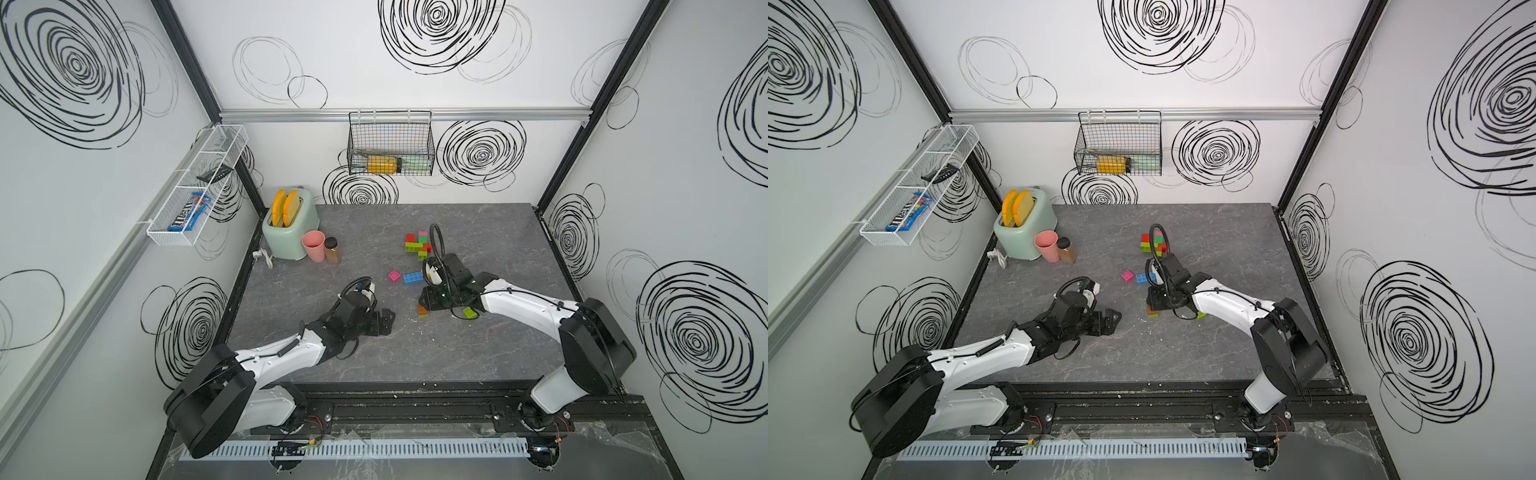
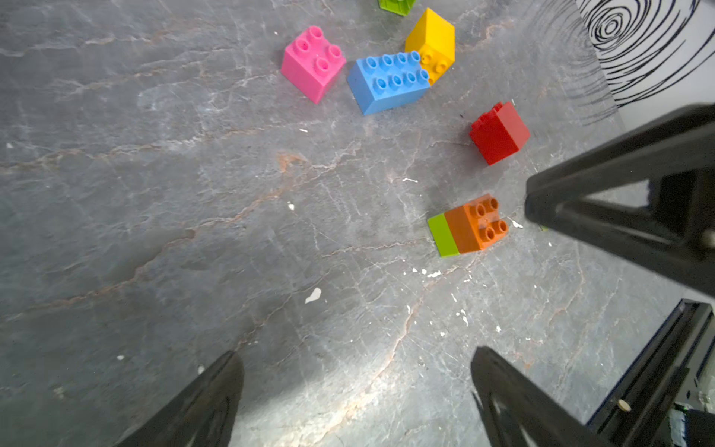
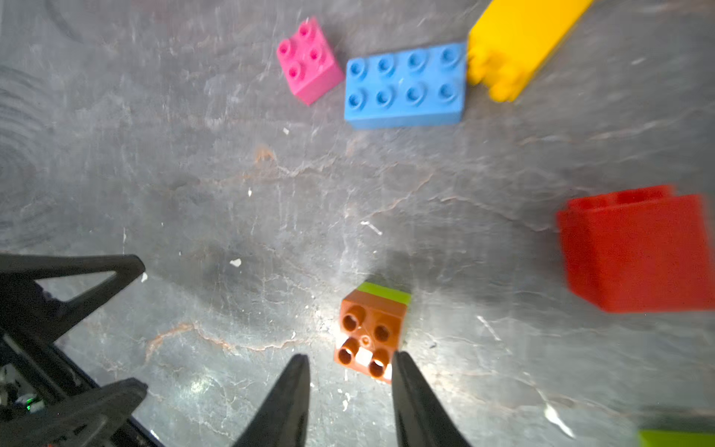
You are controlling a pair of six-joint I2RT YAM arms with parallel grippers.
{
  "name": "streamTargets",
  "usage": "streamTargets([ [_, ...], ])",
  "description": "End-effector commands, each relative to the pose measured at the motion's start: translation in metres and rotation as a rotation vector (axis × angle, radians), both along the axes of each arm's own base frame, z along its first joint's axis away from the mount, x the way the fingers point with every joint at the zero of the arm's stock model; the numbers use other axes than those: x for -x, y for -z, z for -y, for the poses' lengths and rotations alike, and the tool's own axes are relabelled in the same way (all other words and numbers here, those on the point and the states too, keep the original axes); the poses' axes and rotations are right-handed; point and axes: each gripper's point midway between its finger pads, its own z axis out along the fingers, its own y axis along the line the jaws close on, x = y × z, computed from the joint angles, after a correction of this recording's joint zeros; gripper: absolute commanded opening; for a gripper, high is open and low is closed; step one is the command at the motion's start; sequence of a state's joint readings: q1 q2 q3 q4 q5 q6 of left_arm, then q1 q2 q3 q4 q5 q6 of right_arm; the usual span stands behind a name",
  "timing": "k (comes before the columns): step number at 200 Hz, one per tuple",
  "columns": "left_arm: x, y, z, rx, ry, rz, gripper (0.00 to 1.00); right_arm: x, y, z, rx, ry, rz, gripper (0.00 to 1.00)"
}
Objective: Assemble the number 4 with lego
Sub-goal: Pick up the lego brick from the center of the board.
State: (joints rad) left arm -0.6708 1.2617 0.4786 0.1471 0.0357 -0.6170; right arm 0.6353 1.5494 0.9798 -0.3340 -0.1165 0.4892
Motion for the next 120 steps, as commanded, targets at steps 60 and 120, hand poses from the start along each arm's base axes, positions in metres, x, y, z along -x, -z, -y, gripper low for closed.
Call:
streamTargets([
  [60,-0.013,-0.016,0.024,0.006,0.037,0.061,0.96,0.007,0.053,0.14,0.222,0.184,-0.187,0.83],
  [120,-0.016,-0.014,0.026,0.003,0.037,0.052,0.96,0.013,0.065,0.127,0.201,0.065,-0.221,0.78],
])
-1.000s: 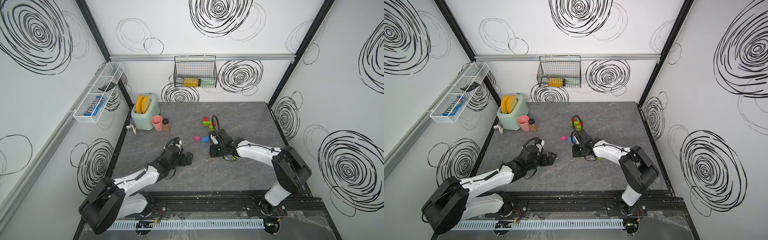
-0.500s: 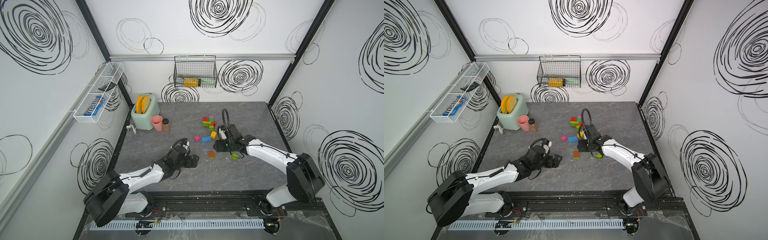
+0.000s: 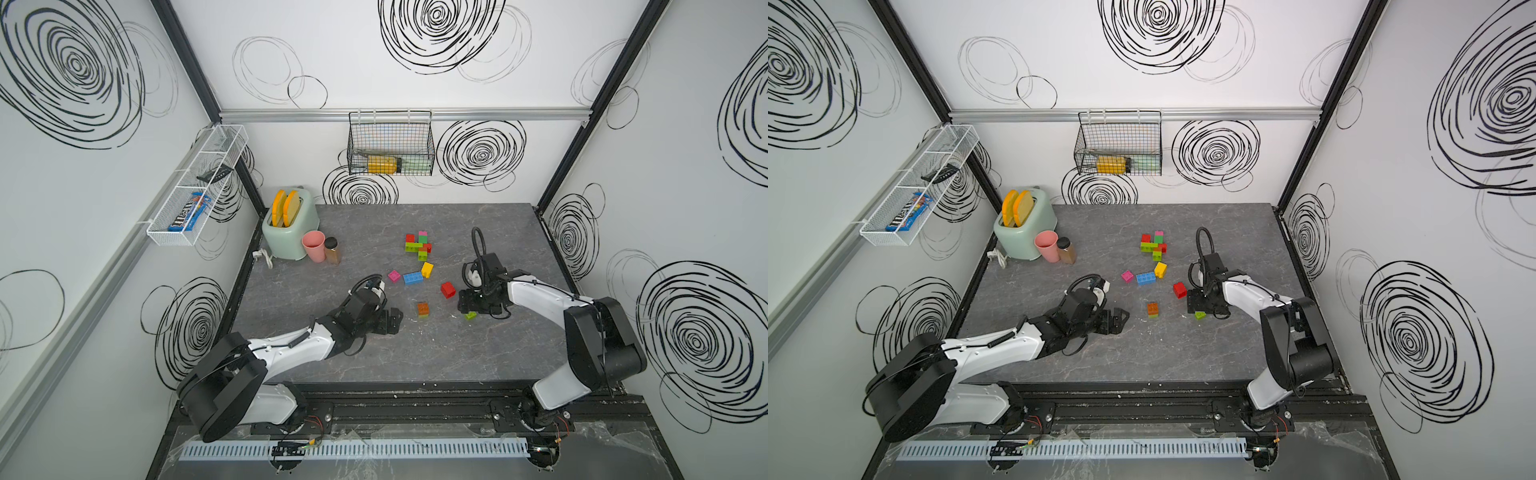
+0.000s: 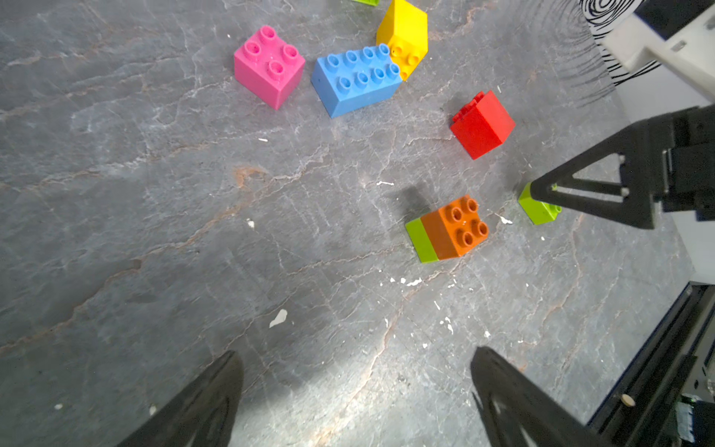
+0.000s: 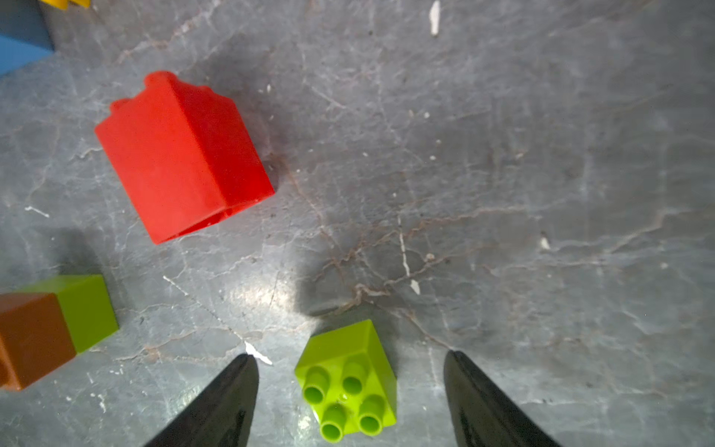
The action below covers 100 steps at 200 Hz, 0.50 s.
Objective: Assemble the number 4 with lego
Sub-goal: Pick up the lego brick from the center of the board.
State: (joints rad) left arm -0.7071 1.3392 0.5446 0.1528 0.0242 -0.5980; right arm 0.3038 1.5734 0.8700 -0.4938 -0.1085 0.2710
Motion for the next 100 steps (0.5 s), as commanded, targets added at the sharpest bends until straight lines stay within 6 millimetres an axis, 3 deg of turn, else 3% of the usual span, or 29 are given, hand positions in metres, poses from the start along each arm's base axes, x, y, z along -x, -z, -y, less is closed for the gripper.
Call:
streamTargets([
  [1,-0.009,-0.0125,0.0071,0.024,-0.002,0.041,0.96,0.009,0.0038,-0.0063,-0.017,-0.065,-0.034,0.77],
  [100,-0.0076,-0.0093,0.0056,0.02,-0.002,0.035,0.96,0.0121,0.0094,-0.01,0.029,-0.084,-0.044,0.52],
])
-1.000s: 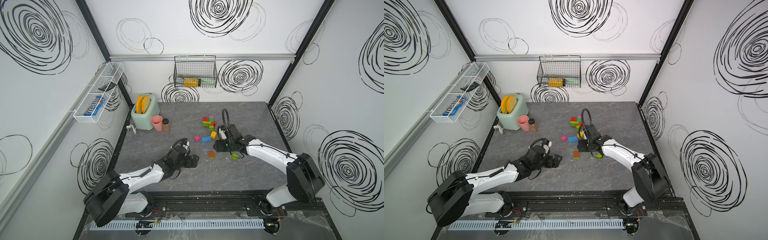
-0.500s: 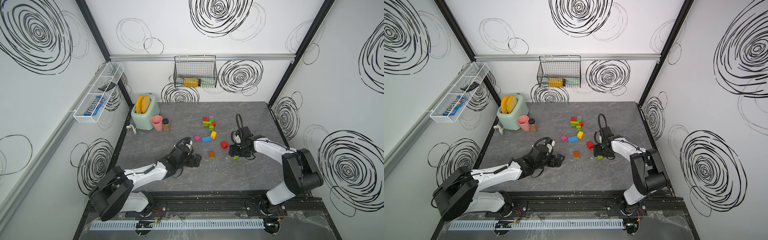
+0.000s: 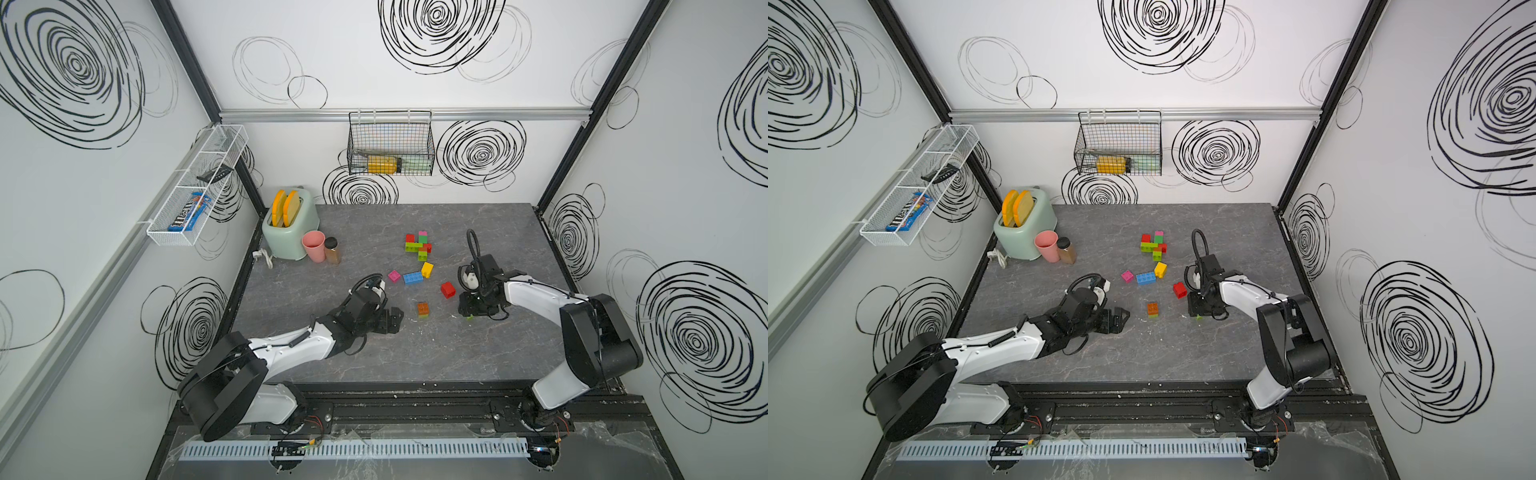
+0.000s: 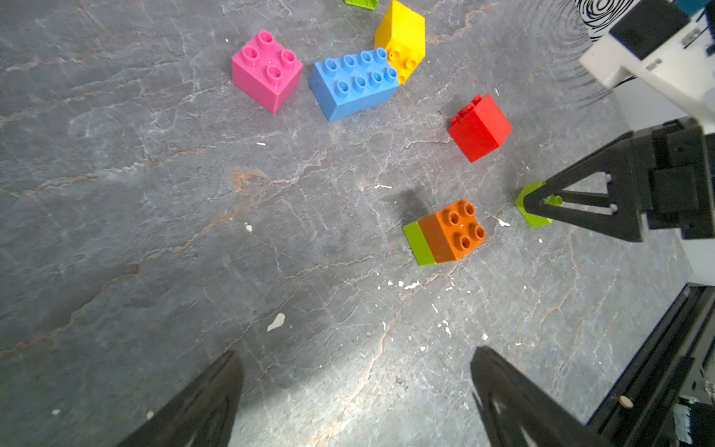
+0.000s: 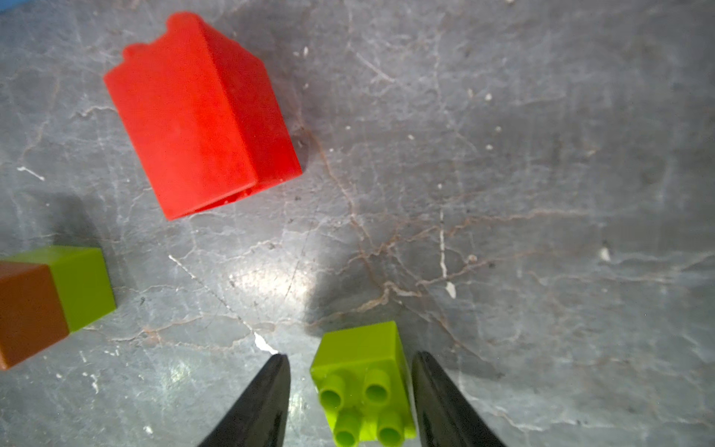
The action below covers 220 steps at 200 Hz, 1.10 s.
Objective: Assemble the number 4 with lego
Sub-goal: Pick up the lego brick from the center of the board, then assemble the lego brick with the lego brick.
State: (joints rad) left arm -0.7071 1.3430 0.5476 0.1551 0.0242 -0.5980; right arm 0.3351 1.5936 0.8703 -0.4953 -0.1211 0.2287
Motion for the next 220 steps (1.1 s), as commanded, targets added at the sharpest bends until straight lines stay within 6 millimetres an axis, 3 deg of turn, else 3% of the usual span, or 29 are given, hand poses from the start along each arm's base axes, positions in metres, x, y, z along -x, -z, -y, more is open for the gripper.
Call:
streamTargets([
  [1,-0.007,-0.009,0.005,0.019,-0.002,0.033,0.96,0.006,0.004,0.0,0.026,-0.009,-0.029,0.51],
  [64,-0.006,-0.009,0.004,0.019,-0.003,0.034,0.96,0.009,0.003,-0.003,0.048,-0.014,-0.028,0.47],
  [96,-0.004,-0.009,0.006,0.029,0.009,0.03,0.96,0.009,-0.002,-0.003,0.045,-0.013,-0.014,0.36],
  [114,-0.001,-0.013,0.016,0.062,0.052,0.019,0.96,0.008,-0.012,-0.006,0.033,-0.015,0.009,0.3],
  [141,0.008,-0.024,0.047,0.185,0.178,-0.035,1.0,0.011,-0.04,-0.037,-0.122,-0.06,0.051,0.17],
  [164,0.009,-0.031,0.07,0.289,0.24,-0.093,0.78,0.017,-0.06,-0.081,-0.314,-0.125,0.044,0.0],
  [188,0.003,-0.032,0.082,0.346,0.259,-0.13,0.45,0.015,-0.063,-0.107,-0.355,-0.145,0.038,0.0],
  [220,-0.012,-0.023,0.082,0.365,0.223,-0.162,0.37,0.007,-0.064,-0.125,-0.361,-0.163,0.037,0.0],
])
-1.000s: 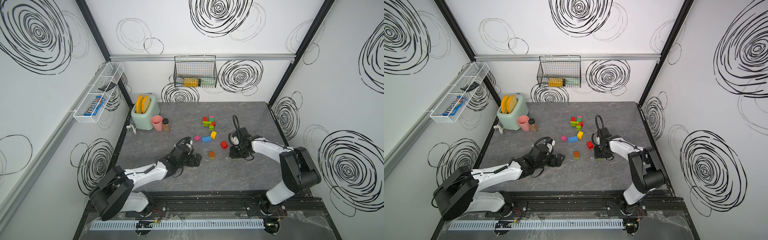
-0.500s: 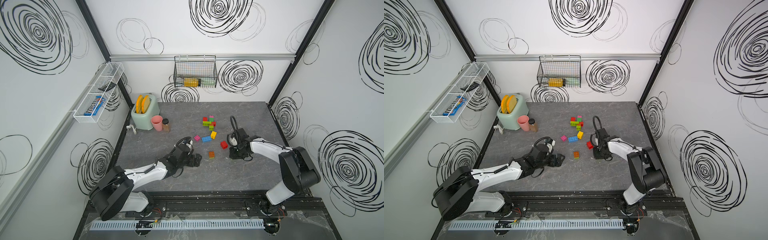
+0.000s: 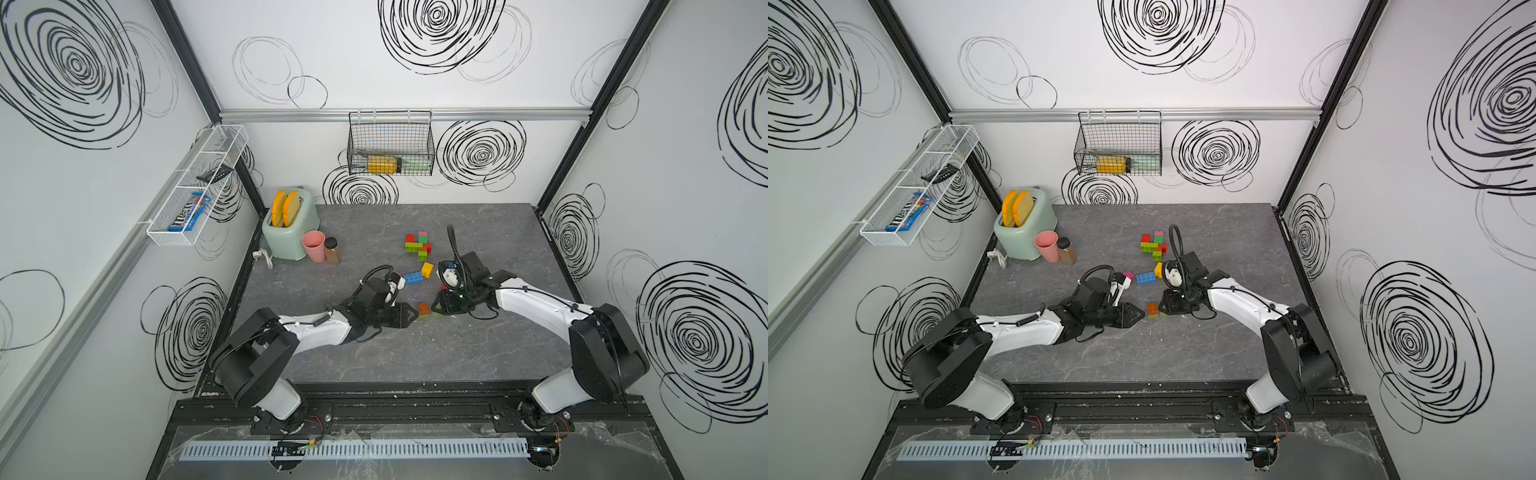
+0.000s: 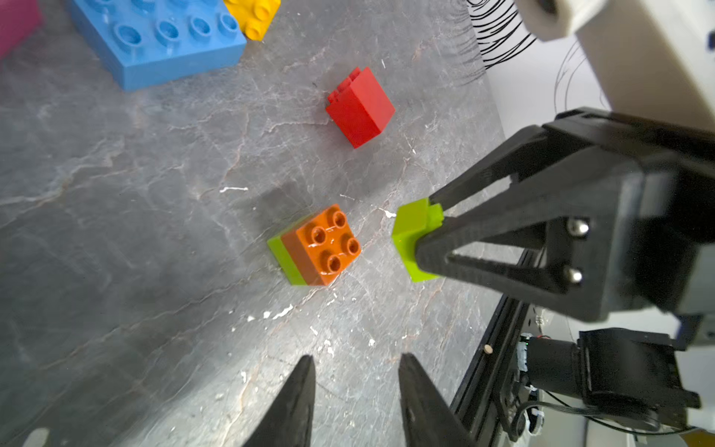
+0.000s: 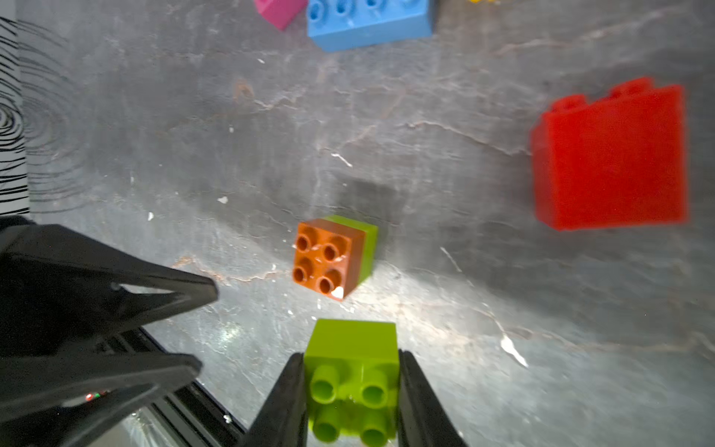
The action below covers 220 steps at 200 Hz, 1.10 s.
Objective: Assemble the number 4 with lego
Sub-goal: Assemble the lego brick with the lego brick.
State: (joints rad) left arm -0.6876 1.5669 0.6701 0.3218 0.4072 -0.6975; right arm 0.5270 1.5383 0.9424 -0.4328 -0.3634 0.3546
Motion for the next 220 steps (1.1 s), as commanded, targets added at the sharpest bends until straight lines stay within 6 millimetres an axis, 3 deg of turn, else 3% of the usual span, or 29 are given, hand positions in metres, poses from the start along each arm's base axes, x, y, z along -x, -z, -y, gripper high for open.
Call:
streamTargets([
  [1,-0.015,-0.016,0.011,0.095,0.002,0.0,0.37,-0.01,-0.009,-0.018,-0.048,-0.002,0.001,0.0],
  [62,-0.031,-0.012,0.023,0.129,0.031,-0.024,0.25,-0.021,0.005,-0.017,0.041,0.007,-0.029,0.0],
  [172,-0.023,0.025,0.02,0.134,0.013,-0.12,0.08,-0.007,0.034,-0.018,0.12,0.026,-0.128,0.0],
  [193,-0.021,0.015,0.017,0.181,0.016,-0.131,0.07,-0.004,0.037,-0.02,0.128,0.028,-0.138,0.0],
  [220,-0.028,-0.019,0.007,0.249,0.008,-0.057,0.12,-0.004,0.036,-0.018,0.137,0.034,-0.131,0.0],
])
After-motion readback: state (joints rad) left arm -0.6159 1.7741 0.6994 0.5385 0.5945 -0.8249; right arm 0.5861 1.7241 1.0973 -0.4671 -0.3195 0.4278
